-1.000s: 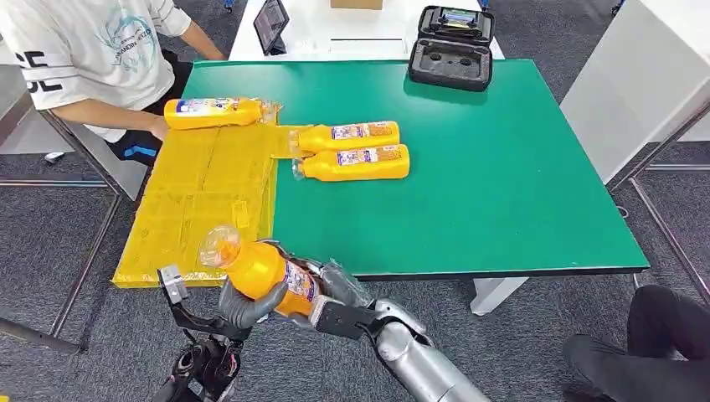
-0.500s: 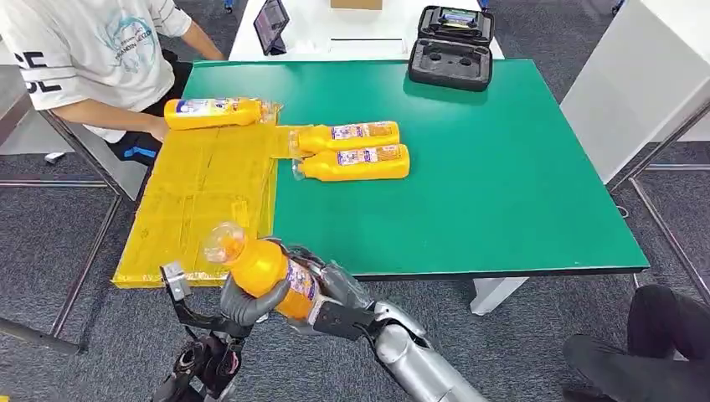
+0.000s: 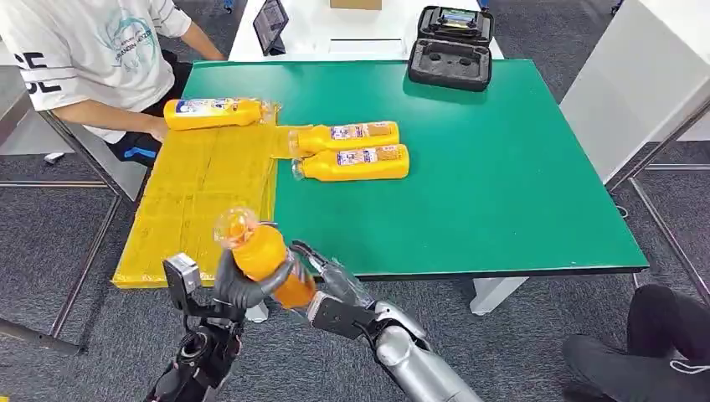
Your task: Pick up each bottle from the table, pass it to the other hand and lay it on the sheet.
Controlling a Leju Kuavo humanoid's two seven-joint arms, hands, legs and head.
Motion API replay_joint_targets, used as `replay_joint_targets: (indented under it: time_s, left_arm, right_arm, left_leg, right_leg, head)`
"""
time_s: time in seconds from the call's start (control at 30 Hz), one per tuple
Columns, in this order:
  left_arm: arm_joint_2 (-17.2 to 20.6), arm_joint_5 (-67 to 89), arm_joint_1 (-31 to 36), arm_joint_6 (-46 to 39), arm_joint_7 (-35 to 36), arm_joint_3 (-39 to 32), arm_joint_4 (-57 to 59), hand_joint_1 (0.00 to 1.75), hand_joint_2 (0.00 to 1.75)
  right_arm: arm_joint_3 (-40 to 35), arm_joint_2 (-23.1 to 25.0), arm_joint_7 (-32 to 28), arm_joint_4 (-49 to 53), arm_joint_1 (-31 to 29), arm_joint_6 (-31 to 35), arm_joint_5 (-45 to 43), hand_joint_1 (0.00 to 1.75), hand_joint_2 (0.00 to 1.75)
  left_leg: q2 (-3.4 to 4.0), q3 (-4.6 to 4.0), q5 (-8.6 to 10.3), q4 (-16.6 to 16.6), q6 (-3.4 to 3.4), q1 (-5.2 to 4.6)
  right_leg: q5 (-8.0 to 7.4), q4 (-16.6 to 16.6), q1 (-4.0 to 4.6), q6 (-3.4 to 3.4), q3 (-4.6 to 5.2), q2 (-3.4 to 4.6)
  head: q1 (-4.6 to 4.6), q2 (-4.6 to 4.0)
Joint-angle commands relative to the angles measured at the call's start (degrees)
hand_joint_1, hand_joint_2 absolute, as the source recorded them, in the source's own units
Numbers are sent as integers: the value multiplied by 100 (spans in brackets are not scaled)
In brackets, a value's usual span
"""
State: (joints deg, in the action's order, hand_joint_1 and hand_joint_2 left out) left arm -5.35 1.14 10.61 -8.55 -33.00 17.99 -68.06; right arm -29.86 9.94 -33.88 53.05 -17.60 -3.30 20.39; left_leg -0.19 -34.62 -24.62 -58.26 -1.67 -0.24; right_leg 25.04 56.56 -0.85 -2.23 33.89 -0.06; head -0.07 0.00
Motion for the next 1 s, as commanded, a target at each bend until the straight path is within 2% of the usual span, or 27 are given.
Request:
replay_joint_targets:
  time_s: [0.03, 0.23, 0.47, 0.53, 0.7, 0.77, 0.8, 0.83, 0.9, 0.97, 1.0]
  left_arm:
    - [362, 565, 287, -980, -47, -1049, -285, 175, 175]
    - [546, 1122, 450, -1652, -143, -1375, -514, 173, 175]
    - [653, 1216, 528, -1684, -216, -1330, -729, 175, 175]
    - [879, 1903, 656, -1889, 31, -1167, -881, 169, 175]
    - [909, 1949, 710, -1839, 141, -1183, -958, 169, 175]
    - [1095, 2427, 796, -1791, 332, -1025, -860, 168, 175]
    - [1239, 2764, 893, -1665, 541, -913, -760, 159, 175]
    - [1449, 3389, 1031, -1449, 857, -702, -590, 157, 175]
    - [1618, 4137, 1219, -1306, 1156, -486, -250, 166, 175]
    - [1664, 4429, 1387, -998, 1229, -282, 117, 161, 175]
    - [1685, 4808, 1542, -915, 1302, -60, 462, 166, 175]
  right_arm:
    - [-103, -201, -65, 341, -47, -59, -247, 0, 0]
    - [-169, -238, -99, 421, -69, -71, -319, 0, 0]
    - [-204, -278, -103, 433, -67, -39, -422, 0, 0]
    - [-193, -323, -108, 458, -22, -17, -495, 0, 0]
    - [-191, -342, -108, 472, 5, -14, -500, 0, 0]
    - [-168, -324, -109, 493, 44, -7, -520, 0, 0]
    - [-141, -305, -111, 485, 67, -15, -543, 0, 0]
    - [-109, -276, -115, 476, 100, -52, -571, 0, 0]
    - [-101, -238, -121, 432, 121, -71, -563, 0, 0]
    - [-106, -204, -132, 346, 104, -89, -557, 0, 0]
    - [-116, -181, -138, 279, 66, -98, -544, 0, 0]
  left_leg:
    - [9, 19, -7, 0, 18, 14]
    - [2, 14, -7, -2, 12, 17]
    - [-4, 21, -6, 0, 15, 19]
    - [-5, 13, -5, -3, 14, 20]
    - [-7, 8, -2, 0, 10, 15]
    - [-1, 7, -2, 1, 8, 11]
    - [-5, 16, -5, 0, 13, 17]
    - [-9, 4, 1, 0, 9, 13]
    - [-17, 6, 1, 0, 11, 16]
    - [-14, 10, 2, 2, 10, 14]
    - [-11, 6, 3, 3, 7, 11]
  right_leg:
    - [3, -3, 15, 16, -18, 8]
    - [6, 0, 14, 10, -18, 0]
    - [6, -3, 16, 13, -28, -6]
    - [5, -1, 17, 12, -21, -7]
    - [4, -2, 12, 8, -14, -7]
    - [2, -1, 8, 6, -10, -2]
    - [6, -2, 14, 11, -21, -5]
    - [2, -1, 10, 7, -8, -9]
    - [4, -1, 13, 9, -12, -18]
    - [4, -1, 11, 9, -14, -16]
    - [2, -1, 7, 6, -8, -12]
  head:
    - [-4, 0]
    - [0, 0]
    - [0, 0]
    - [0, 0]
    - [0, 0]
    - [0, 0]
    - [0, 0]
    - [-2, 0]
    - [0, 0]
    - [0, 0]
    - [0, 0]
